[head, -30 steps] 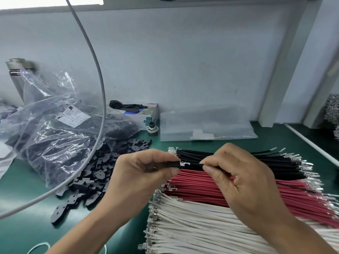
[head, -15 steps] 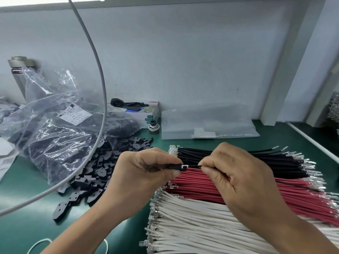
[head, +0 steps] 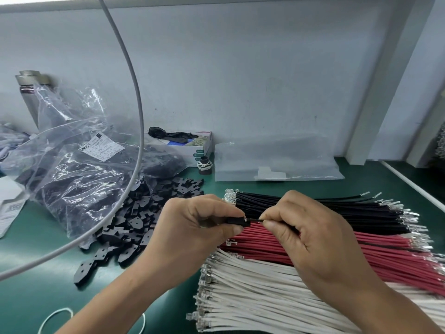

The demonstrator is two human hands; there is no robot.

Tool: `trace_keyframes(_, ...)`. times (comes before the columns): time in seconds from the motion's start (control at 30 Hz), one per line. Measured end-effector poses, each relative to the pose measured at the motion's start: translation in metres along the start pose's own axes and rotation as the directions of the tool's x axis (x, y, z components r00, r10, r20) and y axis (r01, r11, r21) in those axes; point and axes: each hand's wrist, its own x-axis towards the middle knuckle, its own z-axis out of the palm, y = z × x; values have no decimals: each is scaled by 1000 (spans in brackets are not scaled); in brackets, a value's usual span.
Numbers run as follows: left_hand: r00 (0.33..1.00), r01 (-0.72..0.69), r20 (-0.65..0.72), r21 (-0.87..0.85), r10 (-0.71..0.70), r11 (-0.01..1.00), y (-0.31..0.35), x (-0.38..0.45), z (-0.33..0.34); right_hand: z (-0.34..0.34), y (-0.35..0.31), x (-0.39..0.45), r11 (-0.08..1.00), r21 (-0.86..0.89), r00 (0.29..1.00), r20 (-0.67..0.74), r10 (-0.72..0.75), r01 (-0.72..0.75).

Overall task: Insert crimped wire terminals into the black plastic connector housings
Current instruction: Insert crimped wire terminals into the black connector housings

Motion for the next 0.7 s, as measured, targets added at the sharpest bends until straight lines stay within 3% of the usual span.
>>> trace_keyframes(0.33, 994, 107, -4, -75, -107, 991, -3, 1, 2, 3, 6, -2, 997, 59, 999, 16, 46, -46)
trace_keyframes(0.7, 992, 122, -11, -93, -123, 988, 0, 0, 2, 9, 0, -2, 1000, 22, 999, -35, 2, -1)
